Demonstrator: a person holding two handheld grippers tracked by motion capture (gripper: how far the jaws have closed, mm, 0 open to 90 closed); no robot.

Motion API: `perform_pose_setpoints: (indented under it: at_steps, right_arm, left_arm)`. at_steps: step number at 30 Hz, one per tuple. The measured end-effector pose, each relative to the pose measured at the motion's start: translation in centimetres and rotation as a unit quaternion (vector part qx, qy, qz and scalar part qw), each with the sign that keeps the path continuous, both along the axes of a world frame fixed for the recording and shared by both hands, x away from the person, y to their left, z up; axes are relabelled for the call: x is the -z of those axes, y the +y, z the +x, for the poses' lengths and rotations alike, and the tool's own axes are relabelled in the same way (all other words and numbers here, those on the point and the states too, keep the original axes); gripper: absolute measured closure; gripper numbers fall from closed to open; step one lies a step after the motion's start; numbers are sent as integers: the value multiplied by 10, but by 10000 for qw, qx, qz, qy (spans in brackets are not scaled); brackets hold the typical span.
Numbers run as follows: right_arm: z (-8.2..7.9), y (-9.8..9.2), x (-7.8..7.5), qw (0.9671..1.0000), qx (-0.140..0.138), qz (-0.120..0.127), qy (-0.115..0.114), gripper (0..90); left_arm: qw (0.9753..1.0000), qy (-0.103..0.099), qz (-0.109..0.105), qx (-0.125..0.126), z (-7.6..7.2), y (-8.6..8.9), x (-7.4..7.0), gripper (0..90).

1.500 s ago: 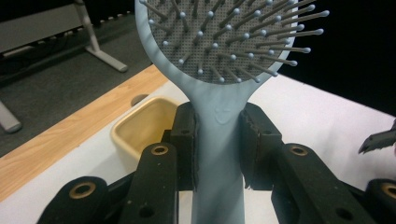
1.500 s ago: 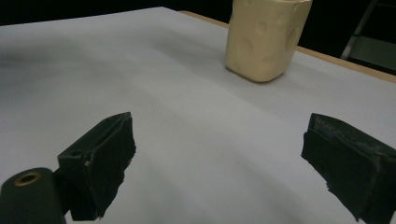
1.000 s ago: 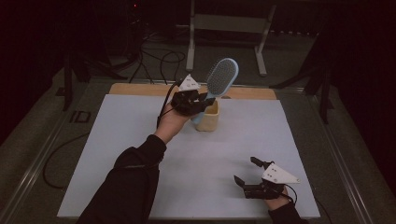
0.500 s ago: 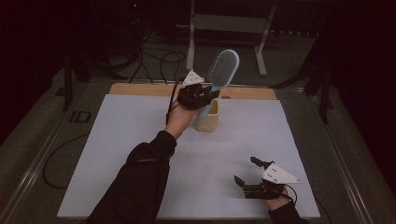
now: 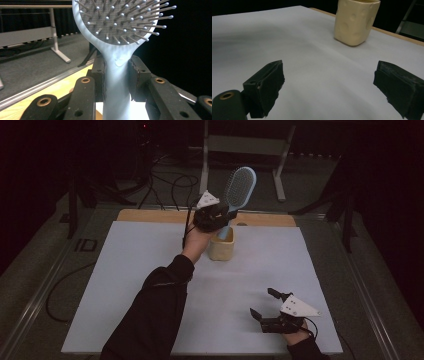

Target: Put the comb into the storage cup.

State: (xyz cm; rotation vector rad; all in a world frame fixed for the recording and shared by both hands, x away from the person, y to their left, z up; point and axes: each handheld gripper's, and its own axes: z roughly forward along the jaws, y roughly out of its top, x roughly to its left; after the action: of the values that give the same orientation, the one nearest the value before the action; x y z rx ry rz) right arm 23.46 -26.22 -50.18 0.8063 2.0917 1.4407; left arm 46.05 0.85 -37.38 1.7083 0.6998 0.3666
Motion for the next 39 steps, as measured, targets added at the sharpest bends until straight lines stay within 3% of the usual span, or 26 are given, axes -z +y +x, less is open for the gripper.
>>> perform_pose_setpoints:
  at_steps: [4, 9, 20, 39]
  right_arm:
    - [0, -1, 0, 10000, 8, 27, 6, 90]
    - [0, 0, 1, 10000, 8, 38, 27, 90]
    - [1, -2, 1, 10000, 10, 65, 36, 90]
    - [0, -1, 0, 10000, -30, 53, 30, 91]
  left_arm:
    - [9999, 54, -154, 37, 7, -1, 2, 699]
    - [9999, -99, -83, -58, 12, -2, 5, 699]
    - [9990, -208, -384, -43, 22, 2, 21, 698]
    - [9989, -245, -364, -141, 23, 2, 57, 698]
